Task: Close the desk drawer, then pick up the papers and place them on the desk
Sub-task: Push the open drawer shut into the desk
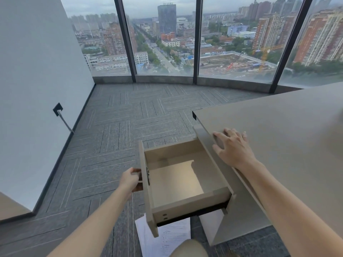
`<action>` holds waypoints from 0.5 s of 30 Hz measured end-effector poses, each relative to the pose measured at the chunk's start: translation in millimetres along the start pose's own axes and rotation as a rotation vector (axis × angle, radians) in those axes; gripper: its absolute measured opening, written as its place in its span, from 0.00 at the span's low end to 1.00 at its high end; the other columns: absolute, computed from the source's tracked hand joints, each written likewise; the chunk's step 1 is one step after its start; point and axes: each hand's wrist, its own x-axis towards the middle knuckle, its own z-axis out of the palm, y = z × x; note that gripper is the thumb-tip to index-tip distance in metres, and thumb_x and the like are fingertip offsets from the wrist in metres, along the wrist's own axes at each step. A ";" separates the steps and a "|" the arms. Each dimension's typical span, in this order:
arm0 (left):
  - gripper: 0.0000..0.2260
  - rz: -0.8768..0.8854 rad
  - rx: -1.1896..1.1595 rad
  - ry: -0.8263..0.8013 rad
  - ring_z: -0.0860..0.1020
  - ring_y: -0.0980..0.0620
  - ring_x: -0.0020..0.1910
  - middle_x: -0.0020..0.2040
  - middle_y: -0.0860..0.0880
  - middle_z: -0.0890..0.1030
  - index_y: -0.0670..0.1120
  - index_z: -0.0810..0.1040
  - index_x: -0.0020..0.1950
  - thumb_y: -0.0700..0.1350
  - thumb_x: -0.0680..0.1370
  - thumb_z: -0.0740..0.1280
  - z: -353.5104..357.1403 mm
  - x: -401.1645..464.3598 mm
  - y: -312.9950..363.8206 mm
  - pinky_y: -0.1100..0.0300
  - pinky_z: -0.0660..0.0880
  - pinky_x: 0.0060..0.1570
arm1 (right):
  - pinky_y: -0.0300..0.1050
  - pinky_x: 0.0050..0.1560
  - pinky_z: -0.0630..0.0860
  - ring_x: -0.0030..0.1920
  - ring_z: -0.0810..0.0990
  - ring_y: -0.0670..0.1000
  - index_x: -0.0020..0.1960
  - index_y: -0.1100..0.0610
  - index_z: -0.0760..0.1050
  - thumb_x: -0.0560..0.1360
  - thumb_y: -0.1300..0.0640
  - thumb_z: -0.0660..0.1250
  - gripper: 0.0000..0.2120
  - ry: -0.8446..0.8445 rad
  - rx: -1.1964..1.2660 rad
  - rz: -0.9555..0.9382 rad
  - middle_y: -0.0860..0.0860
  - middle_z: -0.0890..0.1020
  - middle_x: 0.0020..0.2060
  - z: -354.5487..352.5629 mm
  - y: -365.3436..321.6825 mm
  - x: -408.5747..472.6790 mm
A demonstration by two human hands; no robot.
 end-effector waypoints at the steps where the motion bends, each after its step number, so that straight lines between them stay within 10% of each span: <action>1: 0.05 -0.002 -0.021 -0.015 0.81 0.47 0.27 0.36 0.42 0.83 0.39 0.76 0.52 0.36 0.81 0.61 8.5 0.3 1.4 0.59 0.77 0.22 | 0.65 0.78 0.49 0.78 0.60 0.60 0.75 0.45 0.67 0.78 0.44 0.61 0.26 0.001 0.003 -0.001 0.58 0.68 0.75 0.3 0.2 0.1; 15: 0.09 -0.105 -0.149 -0.273 0.84 0.38 0.42 0.57 0.34 0.81 0.34 0.74 0.58 0.38 0.81 0.63 136.5 11.6 17.0 0.48 0.84 0.36 | 0.65 0.78 0.49 0.78 0.60 0.59 0.73 0.45 0.69 0.77 0.44 0.63 0.25 0.013 0.051 0.015 0.57 0.68 0.75 -3.1 -1.3 -0.8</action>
